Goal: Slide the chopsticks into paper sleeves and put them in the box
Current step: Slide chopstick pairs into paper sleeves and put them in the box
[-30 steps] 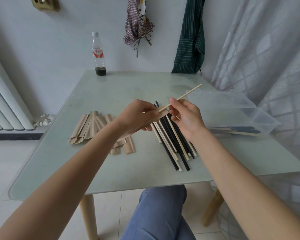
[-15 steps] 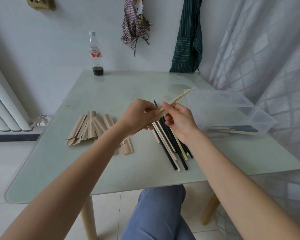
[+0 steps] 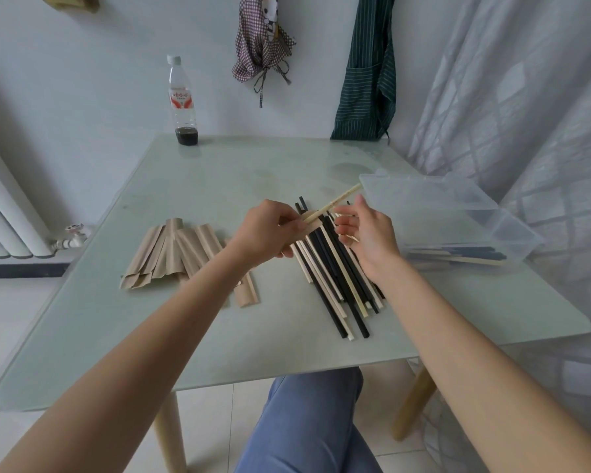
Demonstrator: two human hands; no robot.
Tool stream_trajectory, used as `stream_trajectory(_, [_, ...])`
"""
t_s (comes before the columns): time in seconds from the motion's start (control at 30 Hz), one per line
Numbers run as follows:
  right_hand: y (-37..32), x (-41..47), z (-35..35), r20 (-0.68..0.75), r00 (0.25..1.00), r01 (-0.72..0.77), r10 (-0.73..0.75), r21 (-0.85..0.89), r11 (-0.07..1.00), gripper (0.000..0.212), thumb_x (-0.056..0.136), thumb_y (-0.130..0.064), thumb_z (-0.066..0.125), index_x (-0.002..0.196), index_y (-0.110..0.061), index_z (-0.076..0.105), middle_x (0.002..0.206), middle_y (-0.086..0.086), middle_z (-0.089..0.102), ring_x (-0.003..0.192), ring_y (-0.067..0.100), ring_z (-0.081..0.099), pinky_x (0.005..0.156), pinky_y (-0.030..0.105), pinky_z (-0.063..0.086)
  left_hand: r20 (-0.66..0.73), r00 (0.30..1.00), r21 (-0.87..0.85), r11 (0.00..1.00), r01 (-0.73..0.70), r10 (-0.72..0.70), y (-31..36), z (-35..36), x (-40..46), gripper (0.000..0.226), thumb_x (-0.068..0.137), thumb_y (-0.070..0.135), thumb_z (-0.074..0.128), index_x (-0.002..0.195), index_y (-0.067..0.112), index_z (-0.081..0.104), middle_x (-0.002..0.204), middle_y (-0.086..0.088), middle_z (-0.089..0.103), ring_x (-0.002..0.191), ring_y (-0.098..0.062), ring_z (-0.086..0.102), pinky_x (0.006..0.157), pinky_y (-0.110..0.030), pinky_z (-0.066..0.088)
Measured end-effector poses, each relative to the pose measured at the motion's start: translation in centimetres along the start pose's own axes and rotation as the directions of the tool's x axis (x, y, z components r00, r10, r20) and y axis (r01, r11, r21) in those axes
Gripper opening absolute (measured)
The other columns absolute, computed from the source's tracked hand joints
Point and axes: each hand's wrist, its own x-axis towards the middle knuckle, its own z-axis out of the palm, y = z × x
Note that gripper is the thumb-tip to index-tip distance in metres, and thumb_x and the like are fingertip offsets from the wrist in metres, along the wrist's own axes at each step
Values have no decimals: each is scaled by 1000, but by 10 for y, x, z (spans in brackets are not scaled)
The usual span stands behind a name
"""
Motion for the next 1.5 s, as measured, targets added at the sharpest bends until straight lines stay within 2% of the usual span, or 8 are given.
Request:
stream_trajectory(0.07, [10, 10, -8, -43, 990, 91, -138, -557, 826, 27, 100, -21, 41, 107, -5, 61, 92, 5, 64, 85, 17, 61, 79, 29, 51, -43, 999, 20, 1000, 24, -24, -6, 0, 3, 16, 94, 20, 55, 89, 9, 66, 83, -7, 70, 41, -2, 59, 47, -18, 49])
stream_trajectory(0.13, [22, 18, -14, 42, 979, 126, -200, -893, 431, 26, 98, -9, 41, 121, -6, 53, 117, 11, 57, 107, 24, 55, 90, 35, 47, -63, 997, 29, 998, 47, -45, -9, 1, 6, 17, 94, 20, 54, 91, 8, 66, 85, -8, 71, 44, -5, 60, 48, -20, 50])
stream_trajectory(0.23, [35, 27, -17, 123, 983, 141, -133, -981, 134, 34, 93, 1, 46, 126, -3, 47, 122, 17, 50, 109, 29, 50, 92, 40, 48, -66, 996, 16, 998, 68, -67, -11, 3, 9, 18, 94, 21, 55, 93, 7, 65, 84, -7, 70, 49, -11, 62, 51, -22, 51])
stream_trajectory(0.43, [31, 38, -13, 127, 984, 112, -123, -986, -121, 29, 92, 5, 45, 119, 2, 55, 112, 19, 57, 99, 31, 58, 78, 35, 50, -44, 997, -18, 998, 58, -58, -9, 9, 10, 19, 92, 23, 56, 90, 7, 65, 83, -8, 69, 50, -12, 61, 55, -26, 52])
stream_trajectory(0.9, [22, 77, 6, 35, 999, 37, 29, -996, -79, 32, 93, 1, 44, 124, -1, 53, 121, 19, 54, 110, 28, 53, 77, 29, 43, -37, 993, 38, 993, 112, -110, -24, 3, 38, 18, 94, 16, 52, 96, 4, 66, 85, -6, 70, 53, -13, 63, 57, -27, 53])
stream_trajectory(1.13, [22, 66, 12, 97, 987, 83, -129, -990, -112, 29, 93, -2, 47, 122, 0, 51, 123, 20, 49, 112, 31, 49, 81, 34, 45, -84, 992, 110, 989, 101, -92, -32, -3, 39, 29, 90, 37, 59, 90, 10, 67, 80, -4, 72, 62, -13, 66, 65, -29, 53])
stream_trajectory(1.33, [10, 49, 24, 346, 921, 376, -177, -909, 181, 20, 96, 0, 38, 100, -2, 58, 97, 12, 54, 81, 26, 54, 68, 33, 43, -195, 977, 66, 992, 103, -88, -31, -13, 33, 26, 92, 33, 57, 95, 8, 66, 85, -10, 71, 77, -22, 68, 73, -34, 53])
stream_trajectory(1.5, [3, 23, 27, 342, 919, 392, -197, -849, 354, 33, 99, -21, 42, 75, -9, 61, 59, -2, 45, 52, 13, 39, 50, 28, 31, -246, 966, 44, 994, 98, -85, -29, -18, 21, 32, 89, 39, 60, 95, 9, 67, 84, -7, 69, 70, -18, 64, 63, -24, 48])
